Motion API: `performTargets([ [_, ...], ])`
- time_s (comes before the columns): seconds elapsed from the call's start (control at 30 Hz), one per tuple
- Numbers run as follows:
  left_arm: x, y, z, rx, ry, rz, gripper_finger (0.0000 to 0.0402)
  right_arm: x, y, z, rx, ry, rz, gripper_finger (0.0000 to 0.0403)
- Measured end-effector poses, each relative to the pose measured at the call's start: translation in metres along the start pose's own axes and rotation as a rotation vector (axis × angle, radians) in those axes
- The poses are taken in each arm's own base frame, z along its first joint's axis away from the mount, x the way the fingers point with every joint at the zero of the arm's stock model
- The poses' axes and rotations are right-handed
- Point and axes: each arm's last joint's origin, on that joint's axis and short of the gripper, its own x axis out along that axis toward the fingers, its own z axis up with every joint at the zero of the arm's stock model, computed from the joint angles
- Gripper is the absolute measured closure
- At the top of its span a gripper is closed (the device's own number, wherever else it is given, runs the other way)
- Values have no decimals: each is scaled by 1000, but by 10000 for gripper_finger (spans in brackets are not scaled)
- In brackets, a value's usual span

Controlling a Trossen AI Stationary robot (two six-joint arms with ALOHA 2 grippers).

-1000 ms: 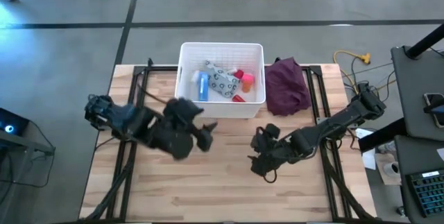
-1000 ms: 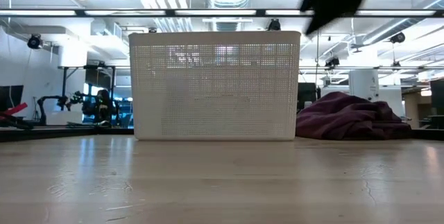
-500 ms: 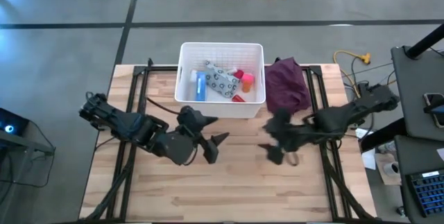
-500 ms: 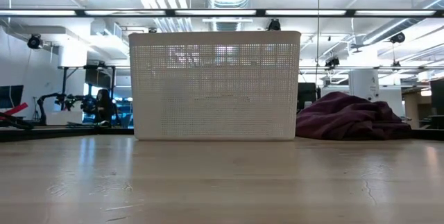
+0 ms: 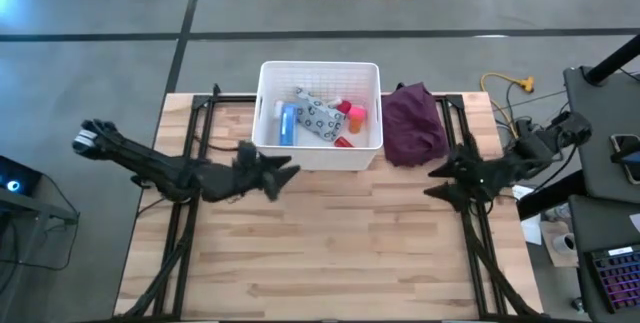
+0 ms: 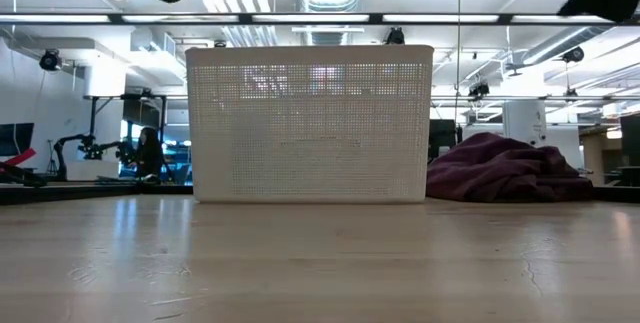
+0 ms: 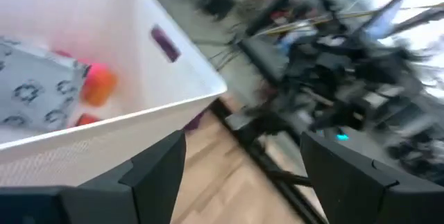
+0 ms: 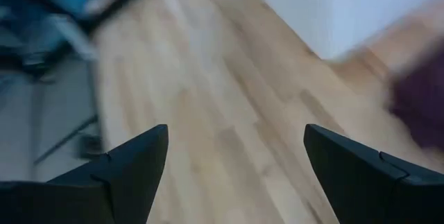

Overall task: Pick & place medical supplies in basket/bin
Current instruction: Return to Home Position

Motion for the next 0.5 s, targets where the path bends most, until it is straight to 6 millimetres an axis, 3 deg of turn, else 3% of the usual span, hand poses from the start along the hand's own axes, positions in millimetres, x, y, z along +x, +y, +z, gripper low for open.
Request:
performTargets([
  [0.07, -9, 10, -5, 39, -35, -93, 134, -7, -4, -1, -40, -34, 100, 76],
  [0.2, -27, 30, -3, 166, -164, -361, 134, -20, 4, 5, -221, -185, 484, 76],
  [0.3, -39, 55, -2, 260, -263, -466, 134, -25, 5, 5, -285, -314, 673, 76],
  [0.5, -54, 104, -2, 262, -294, -564, 134, 1, -13, -7, -189, -420, 513, 76],
])
